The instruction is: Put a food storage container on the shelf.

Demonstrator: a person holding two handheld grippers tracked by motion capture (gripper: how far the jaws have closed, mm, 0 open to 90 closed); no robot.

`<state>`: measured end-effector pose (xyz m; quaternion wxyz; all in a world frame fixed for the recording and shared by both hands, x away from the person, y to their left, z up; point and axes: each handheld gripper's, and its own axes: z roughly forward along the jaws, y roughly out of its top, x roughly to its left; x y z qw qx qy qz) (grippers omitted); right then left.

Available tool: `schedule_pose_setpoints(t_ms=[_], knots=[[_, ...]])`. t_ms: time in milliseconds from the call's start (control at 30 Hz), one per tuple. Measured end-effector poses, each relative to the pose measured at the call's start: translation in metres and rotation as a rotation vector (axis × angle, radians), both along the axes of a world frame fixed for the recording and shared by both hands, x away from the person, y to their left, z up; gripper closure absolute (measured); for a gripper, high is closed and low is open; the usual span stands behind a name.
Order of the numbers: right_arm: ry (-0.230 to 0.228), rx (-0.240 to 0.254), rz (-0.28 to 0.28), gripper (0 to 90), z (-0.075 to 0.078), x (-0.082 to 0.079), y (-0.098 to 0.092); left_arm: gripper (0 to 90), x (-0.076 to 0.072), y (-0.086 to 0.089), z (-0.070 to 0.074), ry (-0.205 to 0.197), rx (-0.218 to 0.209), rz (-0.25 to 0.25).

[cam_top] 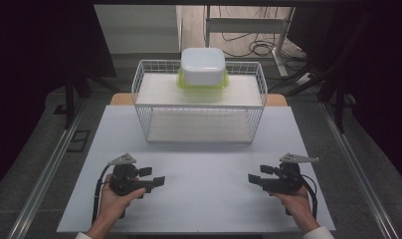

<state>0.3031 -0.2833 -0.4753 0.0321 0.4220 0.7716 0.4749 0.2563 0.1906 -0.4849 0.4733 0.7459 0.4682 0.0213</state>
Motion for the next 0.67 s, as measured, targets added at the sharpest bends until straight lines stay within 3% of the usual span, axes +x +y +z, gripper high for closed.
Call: schedule_pose_setpoints(t_ms=[333, 667], knots=[[-0.013, -0.035, 0.002, 22.9, -0.0038, 0.0004, 0.0007, 25.5, -0.0003, 0.0024, -0.0019, -0.008, 0.021, 0.008], [-0.033, -0.03, -0.006, 22.1, -0.0025, -0.0003, -0.0015, 24.8, 0.0025, 0.0042, -0.0014, -0.011, 0.017, 0.025]])
